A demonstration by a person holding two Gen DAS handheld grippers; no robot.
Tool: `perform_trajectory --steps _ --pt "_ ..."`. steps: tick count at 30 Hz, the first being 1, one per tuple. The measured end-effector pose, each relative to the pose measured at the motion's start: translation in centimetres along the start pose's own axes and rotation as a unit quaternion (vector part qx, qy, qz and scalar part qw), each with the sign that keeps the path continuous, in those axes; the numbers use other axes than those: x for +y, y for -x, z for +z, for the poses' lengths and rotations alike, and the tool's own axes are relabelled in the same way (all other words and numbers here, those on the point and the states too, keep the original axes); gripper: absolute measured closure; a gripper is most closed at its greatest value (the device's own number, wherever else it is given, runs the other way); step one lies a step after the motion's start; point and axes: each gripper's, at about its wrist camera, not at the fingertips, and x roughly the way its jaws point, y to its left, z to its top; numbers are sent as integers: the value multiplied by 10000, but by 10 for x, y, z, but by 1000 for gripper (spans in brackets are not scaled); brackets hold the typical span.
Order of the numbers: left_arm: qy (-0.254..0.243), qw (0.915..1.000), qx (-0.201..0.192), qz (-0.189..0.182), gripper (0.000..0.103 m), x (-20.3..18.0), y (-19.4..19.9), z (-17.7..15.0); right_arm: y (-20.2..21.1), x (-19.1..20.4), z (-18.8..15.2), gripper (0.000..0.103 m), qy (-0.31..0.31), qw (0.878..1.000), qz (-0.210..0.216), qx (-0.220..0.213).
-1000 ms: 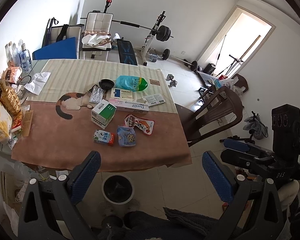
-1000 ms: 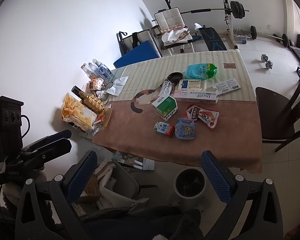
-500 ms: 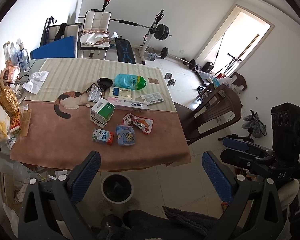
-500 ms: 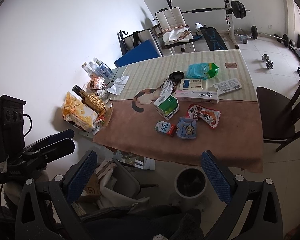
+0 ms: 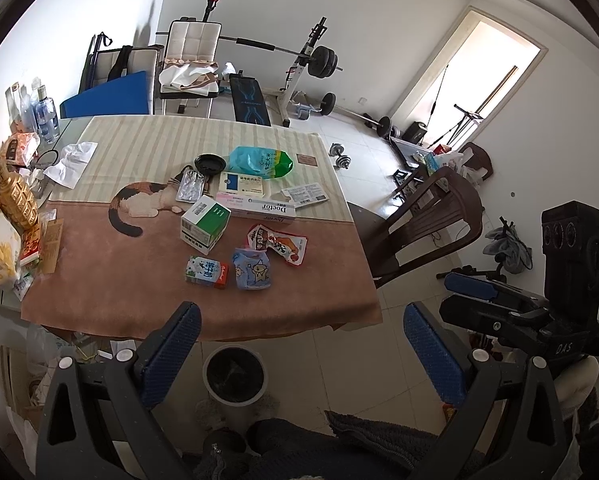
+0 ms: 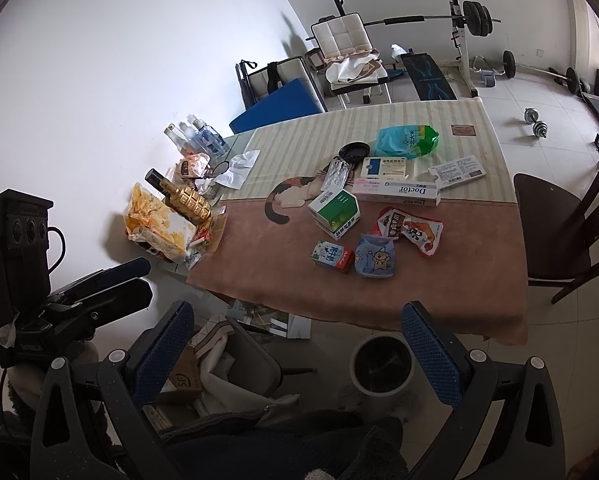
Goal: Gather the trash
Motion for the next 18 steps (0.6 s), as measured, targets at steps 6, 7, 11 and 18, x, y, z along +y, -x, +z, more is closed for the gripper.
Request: perform_trajectory --steps 6,7,11,18 --pt "-7 10000 -7 -2 0 0 0 0 -4 4 0 0 11 10000 28 22" --pt "-13 10000 -9 -3 0 2 0 0 -4 4 1 0 7 10000 31 25" --pt "-27 10000 -3 -3 0 4 -1 1 -4 5 1 0 7 10000 23 24" --pt "-25 10000 -6 1 0 4 -1 0 -5 5 1 0 2 10000 28 19"
